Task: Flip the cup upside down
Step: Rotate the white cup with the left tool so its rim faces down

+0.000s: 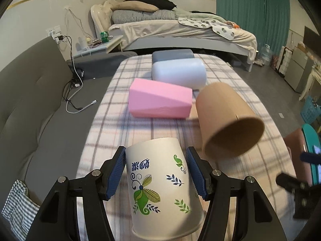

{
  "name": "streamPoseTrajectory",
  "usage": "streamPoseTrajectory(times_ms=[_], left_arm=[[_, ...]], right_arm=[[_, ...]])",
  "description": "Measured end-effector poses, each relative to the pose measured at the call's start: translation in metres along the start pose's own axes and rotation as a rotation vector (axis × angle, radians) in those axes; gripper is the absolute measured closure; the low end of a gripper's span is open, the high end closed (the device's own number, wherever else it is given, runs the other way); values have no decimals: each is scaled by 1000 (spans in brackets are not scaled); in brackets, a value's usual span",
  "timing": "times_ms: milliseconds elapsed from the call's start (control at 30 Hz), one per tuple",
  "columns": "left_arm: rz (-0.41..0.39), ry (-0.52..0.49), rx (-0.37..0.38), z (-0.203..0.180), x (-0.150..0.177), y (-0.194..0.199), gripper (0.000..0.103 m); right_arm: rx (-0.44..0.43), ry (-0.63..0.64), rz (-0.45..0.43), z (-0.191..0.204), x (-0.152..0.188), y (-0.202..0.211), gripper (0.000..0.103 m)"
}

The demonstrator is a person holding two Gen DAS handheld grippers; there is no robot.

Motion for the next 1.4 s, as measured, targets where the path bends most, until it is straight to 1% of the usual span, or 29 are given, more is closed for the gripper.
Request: streamPoseTrajectory(times_ms=[67, 100, 167, 200, 267, 300, 433, 533, 600, 667, 700, 767, 800, 967, 1067, 1233, 1300, 1400], left_arm=[[28, 8, 28, -2, 5, 4, 39], [55, 15, 37, -2, 7, 4, 37], [120, 40, 21, 2, 12, 3, 23], [161, 69, 31, 4, 12, 4, 23], [222, 118, 70, 4, 16, 6, 23], [250, 138, 78, 5, 15, 7, 23], [333, 194, 106, 6, 0, 11, 23], [423, 197, 106, 6, -5, 2, 23], [460, 180, 105, 4, -6, -5, 23], [506, 165, 100, 3, -4, -17, 26], [523, 168, 99, 4, -2, -22, 29], [566, 174, 100, 4, 4, -31, 49], [576, 185, 103, 5, 6, -34, 49], [559, 195, 143, 6, -4, -30, 49], [497, 184, 143, 9, -18, -25, 49], [274, 176, 102, 18, -43, -10, 50], [153, 176, 84, 20, -48, -6, 50], [-2, 161, 62, 19, -56, -3, 50]], right_arm=[[-3, -3, -2, 1, 0, 1, 7], [-3, -2, -5, 1, 0, 2, 7], [-3, -3, -8, 1, 1, 5, 7], [-2, -6, -10, 0, 2, 7, 7], [-1, -12, -10, -2, 4, 8, 7], [0, -16, -10, -3, 5, 10, 7], [-2, -41, -18, -9, 6, 14, 7], [-9, -50, -22, -10, 5, 15, 7], [-17, -51, -22, -9, 4, 14, 7], [-23, -51, -20, -8, 3, 12, 7], [-27, -51, -18, -7, 3, 11, 7], [-32, -51, -14, -7, 3, 8, 7], [-33, -51, -12, -8, 3, 7, 7], [-29, -57, 8, -10, 3, -1, 7], [-31, -51, 5, -8, 2, -1, 7], [-29, -34, -5, -2, 5, 4, 7], [-25, -31, -9, -2, 6, 5, 7], [-15, -21, -19, -2, 7, 8, 7]])
Point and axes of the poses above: each gripper's, at about its wrist camera, not at the fingertips, and y roughly against the way its jaws point, z to its left, x to its underside, the point moved 10 cm from there along -y, roughly the way its jaws point, and after that the axes turned 4 degrees about -z, right-handed, at the moved point
